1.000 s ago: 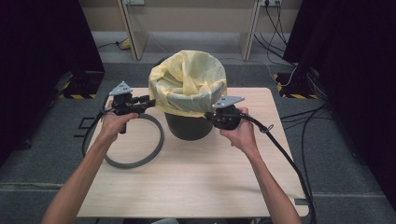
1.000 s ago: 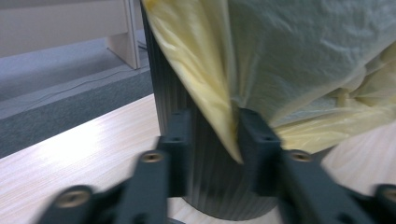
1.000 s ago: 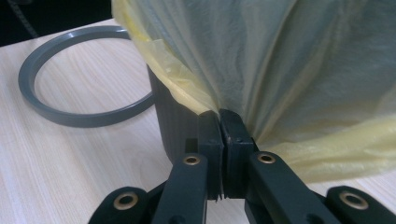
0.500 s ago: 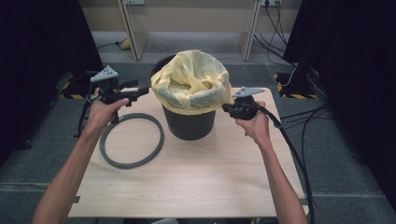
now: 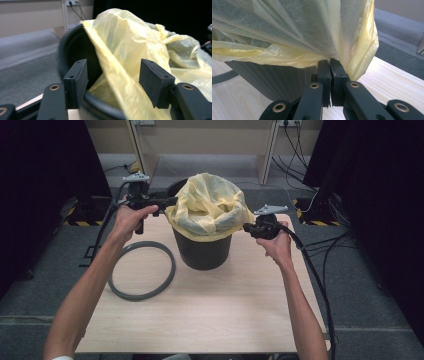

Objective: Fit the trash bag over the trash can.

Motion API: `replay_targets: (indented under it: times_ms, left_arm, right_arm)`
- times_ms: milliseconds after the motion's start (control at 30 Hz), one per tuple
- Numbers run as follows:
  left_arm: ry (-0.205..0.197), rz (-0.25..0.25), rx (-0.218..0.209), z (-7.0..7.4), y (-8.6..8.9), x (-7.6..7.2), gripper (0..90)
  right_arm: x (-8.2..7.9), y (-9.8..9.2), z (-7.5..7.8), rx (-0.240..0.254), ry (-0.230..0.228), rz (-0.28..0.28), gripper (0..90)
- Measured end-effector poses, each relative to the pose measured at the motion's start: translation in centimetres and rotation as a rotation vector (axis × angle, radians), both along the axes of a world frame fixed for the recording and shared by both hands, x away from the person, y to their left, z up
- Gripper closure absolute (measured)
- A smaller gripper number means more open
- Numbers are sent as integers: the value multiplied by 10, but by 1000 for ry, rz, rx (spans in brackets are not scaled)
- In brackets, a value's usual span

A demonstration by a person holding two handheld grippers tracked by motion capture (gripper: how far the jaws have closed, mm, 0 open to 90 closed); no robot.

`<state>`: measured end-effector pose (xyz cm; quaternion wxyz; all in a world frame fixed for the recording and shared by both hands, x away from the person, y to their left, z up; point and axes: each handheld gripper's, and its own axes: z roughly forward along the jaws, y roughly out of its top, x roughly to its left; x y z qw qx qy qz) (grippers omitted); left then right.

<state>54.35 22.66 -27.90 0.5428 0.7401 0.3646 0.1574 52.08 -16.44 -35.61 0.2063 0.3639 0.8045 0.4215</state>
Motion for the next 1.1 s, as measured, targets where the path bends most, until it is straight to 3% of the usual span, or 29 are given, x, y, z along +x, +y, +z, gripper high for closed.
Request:
replay_targets:
  times_ms: [67,167,300,500,633,700,833,900,1033,1100]
  left_arm:
    - [5,-9,20,0,-3,4,479]
    - [-5,-22,48,-1,-5,6,686]
    - [-57,20,78,0,1,5,857]
    - [-94,106,74,1,24,5,899]
    - [-97,155,80,-6,36,8,900]
    - [-86,178,77,-13,42,12,900]
    - [-49,208,91,-34,53,18,900]
    - [-30,225,124,-47,57,21,900]
    - [21,221,78,-72,65,23,900]
    - [18,218,53,-74,68,22,900]
  right_arm:
    - [0,0,0,0,-1,3,883]
    - [-1,0,0,4,0,1,881]
    - [-3,-1,0,7,-3,8,881]
    - [-6,1,0,26,-1,24,873]
    - [-9,3,1,56,0,19,785]
    - [-14,5,2,57,-15,27,731]
    - [-24,11,4,42,-49,48,720]
    - [-30,15,6,31,-56,64,755]
    - [-33,19,6,14,-67,83,833]
    - [-32,19,6,15,-64,80,842]
